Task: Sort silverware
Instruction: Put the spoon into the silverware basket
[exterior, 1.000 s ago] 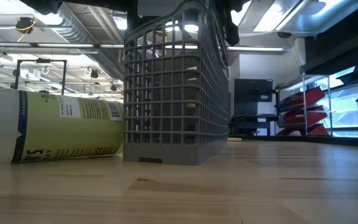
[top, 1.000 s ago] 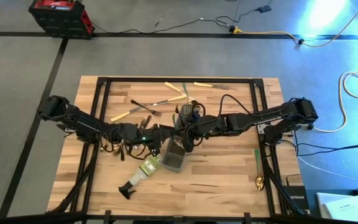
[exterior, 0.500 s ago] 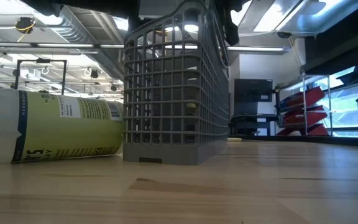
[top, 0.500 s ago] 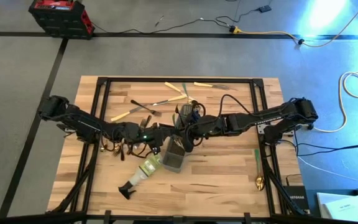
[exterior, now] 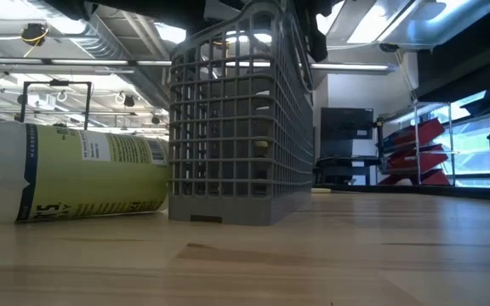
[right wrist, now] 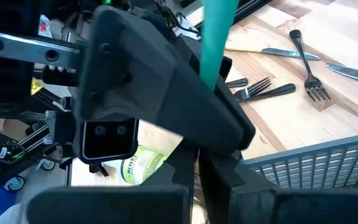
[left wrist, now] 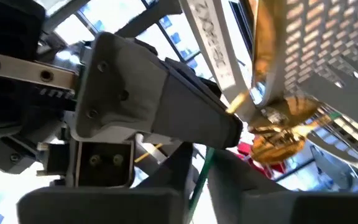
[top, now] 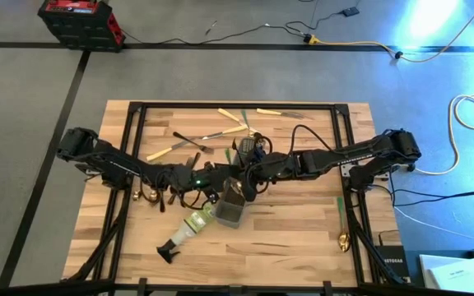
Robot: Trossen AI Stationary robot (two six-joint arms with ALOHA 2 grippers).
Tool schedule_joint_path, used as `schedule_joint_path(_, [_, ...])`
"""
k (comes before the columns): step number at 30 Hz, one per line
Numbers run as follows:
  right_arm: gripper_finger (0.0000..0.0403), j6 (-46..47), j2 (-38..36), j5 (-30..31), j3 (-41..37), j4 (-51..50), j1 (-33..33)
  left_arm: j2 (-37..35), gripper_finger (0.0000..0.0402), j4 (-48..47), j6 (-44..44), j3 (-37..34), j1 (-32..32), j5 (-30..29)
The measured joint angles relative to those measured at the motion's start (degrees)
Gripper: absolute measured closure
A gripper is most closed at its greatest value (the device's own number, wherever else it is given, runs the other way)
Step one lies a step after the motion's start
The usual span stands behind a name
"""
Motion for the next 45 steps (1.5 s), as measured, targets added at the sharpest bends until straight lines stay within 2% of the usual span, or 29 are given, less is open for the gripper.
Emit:
schedule_joint_path(8, [0.0401,-1.07,0.00,0.48,0.00,0.07,0.00,0.04,0.0401,-0.09,-0.85,0.00,-0.50,-2.84])
schedule_joint_path(10, [0.0397,-1.93,-0.13,-1.21,0.00,0.07,-0.02,0.04,0.0401,-0.09,-1.60,0.00,-0.54,-3.38])
schedule_joint_path(15, [0.0374,-6.86,-3.76,-6.38,1.11,-3.46,0.00,0.04,0.0401,1.67,-7.50,0.06,-0.59,-4.71])
schedule_joint_path(22, [0.0334,-12.85,-10.24,-6.67,5.96,-9.92,0.22,0.04,0.0401,6.89,-15.28,-0.02,-2.53,-5.42])
schedule_joint_path(29, [0.0322,-19.26,-14.72,-2.04,6.85,-10.90,5.13,0.04,0.0401,12.31,-36.11,-0.02,-7.85,-13.43])
schedule_joint_path(34, [0.0322,-21.22,-14.61,3.29,6.75,-11.07,9.41,0.02,0.0401,12.10,-49.64,-0.02,-12.29,-14.09])
schedule_joint_path(39, [0.0322,-19.13,-13.59,6.71,6.71,-13.69,12.71,0.02,0.0401,12.08,-66.06,-0.02,-16.92,-16.14])
schedule_joint_path(45, [0.0322,-18.12,-12.33,12.41,6.69,-15.58,16.67,0.02,0.0401,12.13,-80.11,-0.02,-20.67,-14.70])
